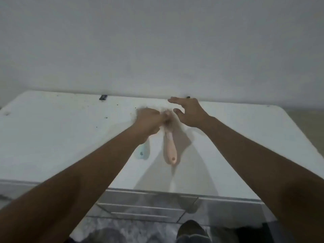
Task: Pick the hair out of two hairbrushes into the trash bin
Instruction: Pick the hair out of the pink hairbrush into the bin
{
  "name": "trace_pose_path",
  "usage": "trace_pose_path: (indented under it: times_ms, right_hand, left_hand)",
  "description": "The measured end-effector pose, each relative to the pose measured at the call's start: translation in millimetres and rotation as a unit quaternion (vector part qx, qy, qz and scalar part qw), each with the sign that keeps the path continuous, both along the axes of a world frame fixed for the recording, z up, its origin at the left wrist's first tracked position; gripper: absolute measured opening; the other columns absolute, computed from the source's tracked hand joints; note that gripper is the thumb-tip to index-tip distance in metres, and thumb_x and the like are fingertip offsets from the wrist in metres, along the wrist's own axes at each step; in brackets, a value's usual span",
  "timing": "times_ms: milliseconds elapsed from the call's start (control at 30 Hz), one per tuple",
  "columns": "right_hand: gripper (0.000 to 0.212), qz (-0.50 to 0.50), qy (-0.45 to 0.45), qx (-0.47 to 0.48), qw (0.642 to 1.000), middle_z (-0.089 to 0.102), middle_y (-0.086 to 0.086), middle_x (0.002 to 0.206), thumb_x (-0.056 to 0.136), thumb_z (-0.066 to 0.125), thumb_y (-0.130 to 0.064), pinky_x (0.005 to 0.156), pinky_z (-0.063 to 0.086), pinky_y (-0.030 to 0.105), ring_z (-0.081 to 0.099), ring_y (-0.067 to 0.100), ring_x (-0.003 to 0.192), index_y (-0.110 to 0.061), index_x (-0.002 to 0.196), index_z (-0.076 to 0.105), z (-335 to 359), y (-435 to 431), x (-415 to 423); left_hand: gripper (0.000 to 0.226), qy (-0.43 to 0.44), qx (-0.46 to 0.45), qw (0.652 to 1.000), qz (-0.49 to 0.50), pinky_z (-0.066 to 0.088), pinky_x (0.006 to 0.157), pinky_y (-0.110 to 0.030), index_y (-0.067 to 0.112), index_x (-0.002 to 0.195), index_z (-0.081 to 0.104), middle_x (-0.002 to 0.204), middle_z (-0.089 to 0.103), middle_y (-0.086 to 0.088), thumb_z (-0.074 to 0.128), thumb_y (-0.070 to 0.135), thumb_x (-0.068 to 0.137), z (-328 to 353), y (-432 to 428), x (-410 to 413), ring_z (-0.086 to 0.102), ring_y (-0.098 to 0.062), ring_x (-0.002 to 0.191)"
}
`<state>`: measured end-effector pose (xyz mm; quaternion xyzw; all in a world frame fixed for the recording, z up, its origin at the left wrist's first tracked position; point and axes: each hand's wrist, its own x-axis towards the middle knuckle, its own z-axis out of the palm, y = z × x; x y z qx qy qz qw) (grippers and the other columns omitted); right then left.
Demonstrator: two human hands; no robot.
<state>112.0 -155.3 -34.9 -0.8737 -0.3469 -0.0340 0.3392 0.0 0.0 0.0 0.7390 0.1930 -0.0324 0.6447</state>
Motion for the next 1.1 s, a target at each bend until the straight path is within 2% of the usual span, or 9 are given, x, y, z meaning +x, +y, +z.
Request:
trace_pose_path:
  times_ms: [167,267,433,633,700,767,867,1000,1100]
  right_hand:
    - [0.038,0.040,0.001,-0.068,0.997,0.064,0.008,0.134,0.089,0.060,0.000,0.103,0.034,0.008,0.059,0.017,0.126,-0.015,0.122,0.071,-24.0,2.4,-4.8]
    - [0.036,0.039,-0.043,-0.039,0.998,0.072,0.004,0.120,0.085,0.058,-0.002,0.084,0.035,-0.008,0.063,-0.007,0.099,-0.013,0.115,0.075,-28.5,1.2,-10.8]
    - [0.040,0.018,-0.039,-0.018,0.999,0.076,0.002,0.108,0.086,0.052,0.006,0.072,0.037,-0.007,0.064,-0.008,0.078,-0.011,0.112,0.076,-33.6,-7.8,-27.7]
    - [0.040,0.005,-0.040,-0.041,0.998,0.060,-0.019,0.073,0.089,0.053,0.004,0.057,0.036,-0.002,0.051,-0.023,0.056,-0.014,0.117,0.075,-36.7,-28.0,-55.7]
    - [0.040,-0.007,-0.037,-0.050,0.998,0.053,-0.026,0.070,0.089,0.053,0.003,0.059,0.035,-0.004,0.053,-0.020,0.060,-0.015,0.117,0.075,-34.5,-30.5,-59.0]
    - [0.040,-0.024,-0.031,-0.051,0.998,0.067,-0.020,0.080,0.088,0.053,-0.001,0.062,0.035,-0.006,0.061,-0.008,0.072,-0.019,0.116,0.075,-31.4,-29.5,-62.3]
    - [0.037,-0.053,0.016,0.008,0.998,0.075,-0.001,0.111,0.087,0.055,-0.001,0.063,0.036,-0.008,0.066,0.010,0.094,-0.018,0.113,0.077,-34.8,-26.9,-60.8]
    - [0.032,-0.072,0.080,0.136,0.985,0.075,-0.004,0.109,0.087,0.061,-0.003,0.076,0.046,0.005,0.067,0.007,0.101,-0.019,0.107,0.078,-37.6,-25.1,-56.6]
    - [0.026,-0.069,0.105,0.208,0.970,0.074,-0.007,0.101,0.084,0.069,-0.007,0.093,0.052,0.022,0.068,0.010,0.106,-0.017,0.106,0.078,-32.2,-22.0,-51.1]
  left_hand:
    - [0.020,-0.087,0.157,0.982,-0.066,0.042,0.058,-0.022,0.030,0.068,0.065,0.063,0.057,0.004,0.072,0.020,0.085,-29.6,-15.9,-10.9,0.051,-0.008,0.056]
    - [0.012,-0.130,0.259,0.954,-0.071,0.031,0.045,-0.016,0.020,0.077,0.062,0.057,0.046,0.008,0.073,0.019,0.083,-44.3,-24.5,-19.7,0.044,-0.007,0.050]
    - [0.034,-0.139,0.399,0.903,-0.080,0.034,0.048,-0.012,0.015,0.101,0.062,0.076,0.055,0.006,0.082,0.029,0.078,-57.9,-47.4,-35.8,0.053,-0.012,0.072]
    - [0.036,-0.088,0.464,0.881,-0.036,0.050,0.060,-0.028,0.001,0.112,0.061,0.101,0.067,-0.012,0.075,0.004,0.079,-60.7,-60.7,-61.2,0.064,-0.021,0.073]
    - [0.027,-0.074,0.477,0.875,-0.036,0.055,0.070,-0.032,0.006,0.096,0.064,0.096,0.067,-0.009,0.080,0.005,0.074,-52.4,-62.8,-62.8,0.066,-0.025,0.087]
    - [0.035,-0.047,0.464,0.885,-0.021,0.058,0.078,-0.035,0.016,0.070,0.052,0.089,0.066,-0.007,0.087,0.010,0.067,-43.2,-64.3,-63.3,0.062,-0.022,0.085]
    - [0.043,-0.025,0.374,0.927,0.014,0.054,0.093,-0.042,0.017,0.067,0.048,0.094,0.060,-0.010,0.089,0.005,0.063,-37.6,-64.1,-63.5,0.059,-0.024,0.090]
    - [0.042,-0.032,0.081,0.989,0.119,0.059,0.076,-0.059,0.008,0.068,0.048,0.091,0.059,-0.017,0.079,-0.020,0.061,-34.0,-61.4,-69.0,0.067,-0.037,0.083]
    - [0.035,-0.037,-0.078,0.985,0.147,0.061,0.058,-0.048,0.002,0.079,0.053,0.095,0.062,-0.017,0.071,-0.027,0.070,-29.6,-59.8,-73.1,0.066,-0.040,0.074]
